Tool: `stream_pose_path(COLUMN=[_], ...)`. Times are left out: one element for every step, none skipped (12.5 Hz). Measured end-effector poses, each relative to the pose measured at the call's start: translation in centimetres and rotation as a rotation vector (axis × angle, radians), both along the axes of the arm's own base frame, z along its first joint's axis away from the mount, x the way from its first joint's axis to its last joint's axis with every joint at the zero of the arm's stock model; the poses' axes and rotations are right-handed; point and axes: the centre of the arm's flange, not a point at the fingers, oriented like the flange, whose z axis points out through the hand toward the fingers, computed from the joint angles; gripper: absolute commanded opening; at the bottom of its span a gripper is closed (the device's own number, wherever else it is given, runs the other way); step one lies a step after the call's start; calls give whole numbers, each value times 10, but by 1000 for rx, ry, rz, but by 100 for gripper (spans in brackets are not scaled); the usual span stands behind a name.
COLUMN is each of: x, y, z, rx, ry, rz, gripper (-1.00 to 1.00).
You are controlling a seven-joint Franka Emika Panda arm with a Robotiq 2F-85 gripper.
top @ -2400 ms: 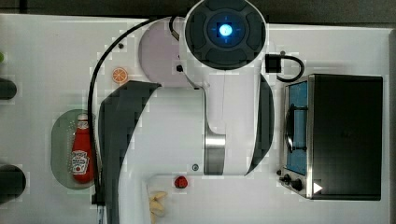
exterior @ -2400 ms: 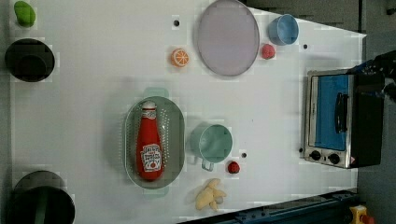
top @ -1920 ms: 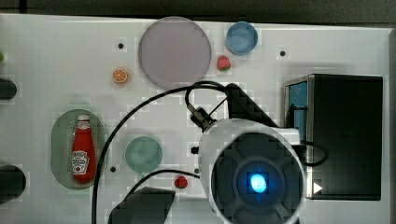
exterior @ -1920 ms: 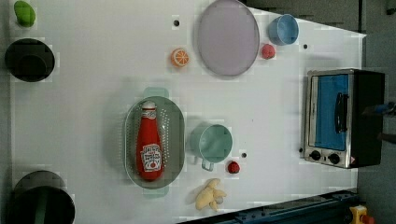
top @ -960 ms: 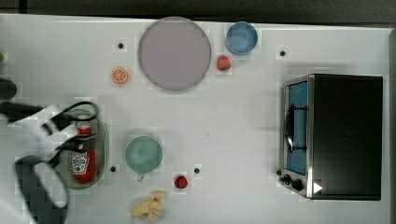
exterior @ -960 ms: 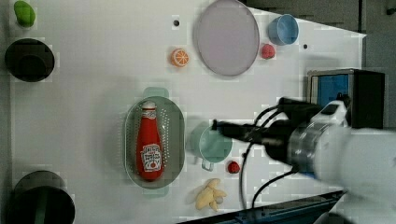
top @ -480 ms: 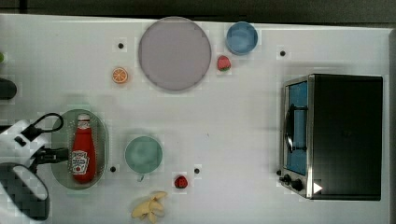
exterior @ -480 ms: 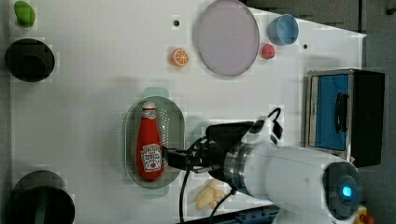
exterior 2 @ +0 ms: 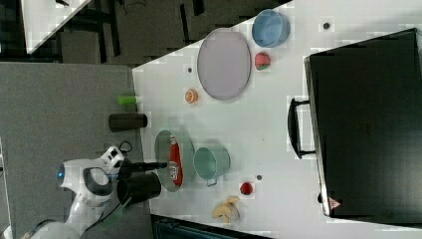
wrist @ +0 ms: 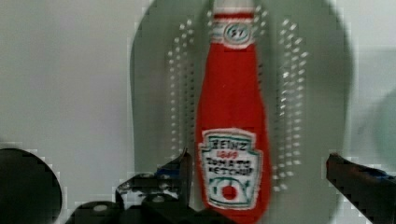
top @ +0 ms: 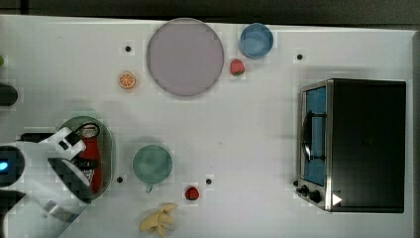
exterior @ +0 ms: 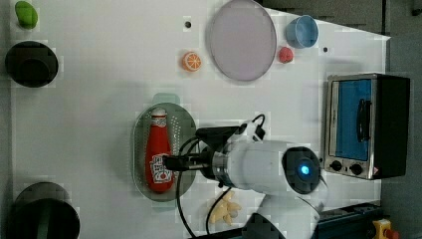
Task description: Pick ketchup from strainer and place it on the table
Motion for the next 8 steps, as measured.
stream_pose_path(x=[-1,-3,-5,-9,-12,-15,-17,-17], y=[2,3,4,6,7,8,7,6], z=[-16,-31,-44,-56,-69,-82,-91,-98], rx=[11,18,17,15,14,18,18,19], ry=[19,29,35,47,71,73,63,55], rz=[-6,-7,-14,-14,-29,-35,-34,-32], gripper=[100,100,100,100,100,100,100,91])
